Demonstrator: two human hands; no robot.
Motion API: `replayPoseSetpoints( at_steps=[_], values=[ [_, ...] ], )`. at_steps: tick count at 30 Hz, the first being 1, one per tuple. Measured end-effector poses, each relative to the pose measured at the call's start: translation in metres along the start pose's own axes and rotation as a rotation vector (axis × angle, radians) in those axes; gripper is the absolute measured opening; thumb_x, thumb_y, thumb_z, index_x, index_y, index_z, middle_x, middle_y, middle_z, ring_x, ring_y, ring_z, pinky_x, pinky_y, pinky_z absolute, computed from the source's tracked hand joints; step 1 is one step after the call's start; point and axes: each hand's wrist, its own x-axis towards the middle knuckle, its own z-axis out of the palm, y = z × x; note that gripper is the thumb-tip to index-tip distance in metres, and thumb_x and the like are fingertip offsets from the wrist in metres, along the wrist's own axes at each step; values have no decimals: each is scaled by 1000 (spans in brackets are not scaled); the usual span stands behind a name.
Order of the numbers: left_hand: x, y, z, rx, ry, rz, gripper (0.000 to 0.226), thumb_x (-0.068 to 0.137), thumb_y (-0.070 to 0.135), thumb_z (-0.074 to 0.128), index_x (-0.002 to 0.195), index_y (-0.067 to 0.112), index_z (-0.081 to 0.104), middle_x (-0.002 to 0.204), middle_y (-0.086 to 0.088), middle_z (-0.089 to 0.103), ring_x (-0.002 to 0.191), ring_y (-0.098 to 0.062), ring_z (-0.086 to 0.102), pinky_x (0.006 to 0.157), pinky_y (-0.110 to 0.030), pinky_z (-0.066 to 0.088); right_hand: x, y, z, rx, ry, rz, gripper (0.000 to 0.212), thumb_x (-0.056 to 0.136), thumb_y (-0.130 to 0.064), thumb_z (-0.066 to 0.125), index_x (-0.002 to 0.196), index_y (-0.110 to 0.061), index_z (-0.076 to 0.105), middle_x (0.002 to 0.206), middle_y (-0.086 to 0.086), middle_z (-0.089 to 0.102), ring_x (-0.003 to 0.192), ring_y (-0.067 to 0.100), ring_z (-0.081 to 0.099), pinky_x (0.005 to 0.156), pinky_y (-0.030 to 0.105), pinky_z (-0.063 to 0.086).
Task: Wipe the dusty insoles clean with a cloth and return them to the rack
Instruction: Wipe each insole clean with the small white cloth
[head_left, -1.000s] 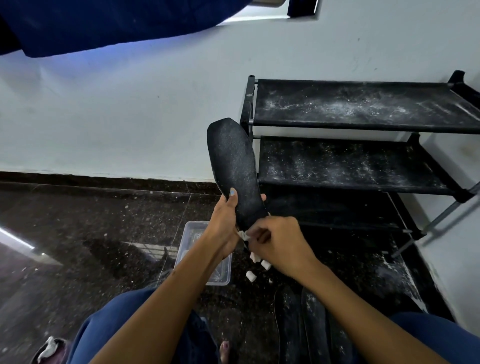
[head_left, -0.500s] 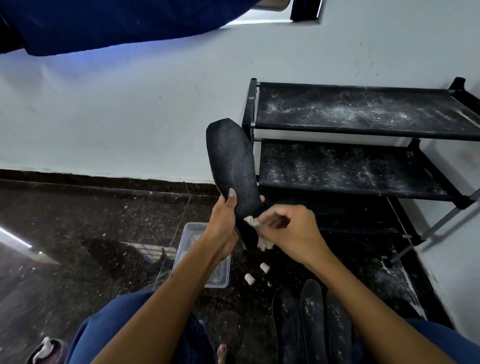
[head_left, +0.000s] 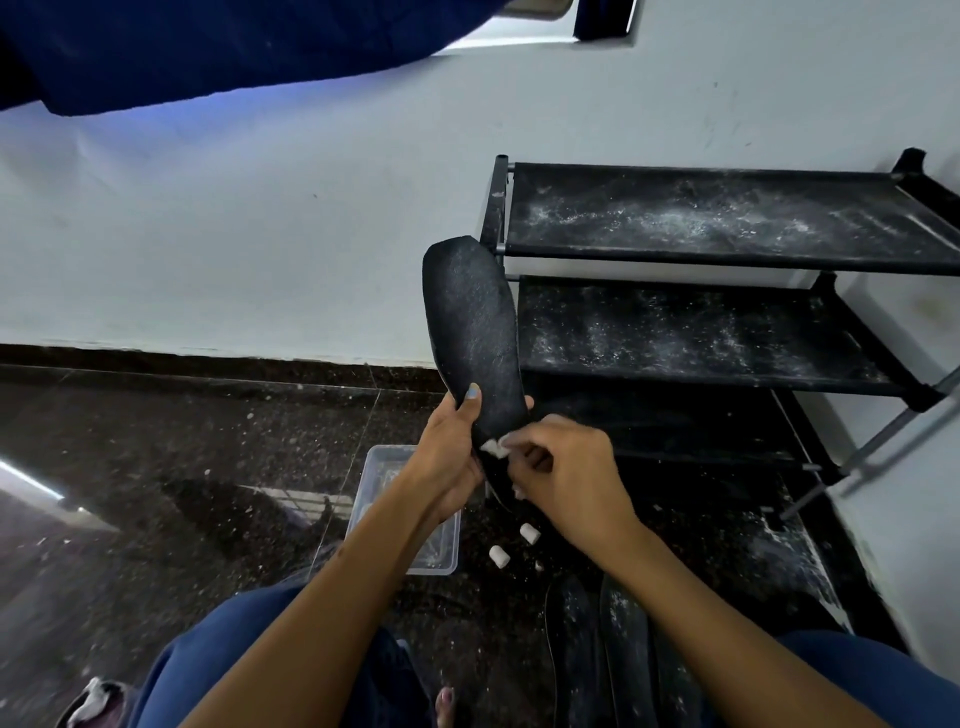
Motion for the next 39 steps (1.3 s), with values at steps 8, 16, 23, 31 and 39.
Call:
replayPoseSetpoints(
  at_steps=[8,16,23,31,39],
  values=[
    [1,-1,0,-13,27,-3,36,103,28,33,126,6,49,112,-19,67,99,-30,67,85,-43,55,-4,-6,2,28,-106,-36,17,75,-5,67,85,-16,75,78,-5,65,64,6,61,64,15,50],
    [0,0,0,-14,36,3,38,103,28,31,129,5,48,110,-17,68,97,-29,67,83,-42,56,-5,-9,-1,43,-181,19,16,75,-2,68,85,-13,75,75,-4,63,61,8,62,59,12,48],
    [0,-1,2,-22,-17,-15,37,104,26,30,130,6,45,114,-17,67,99,-26,68,87,-42,54,2,-1,-4,-49,128,15,15,77,-4,68,86,-14,74,80,-1,66,60,4,61,60,18,52],
    [-1,1,1,-25,-30,-8,39,104,27,29,131,4,45,116,-17,67,103,-28,66,83,-41,57,7,5,-8,-88,156,64,15,80,-6,64,87,-16,72,79,-2,64,59,7,62,60,31,55],
    [-1,0,-1,-17,-13,-8,38,104,27,29,131,6,45,114,-17,67,102,-27,67,89,-43,53,-1,2,-7,-134,83,15,16,81,-10,59,89,-15,71,81,0,63,65,12,62,62,36,55]
  ],
)
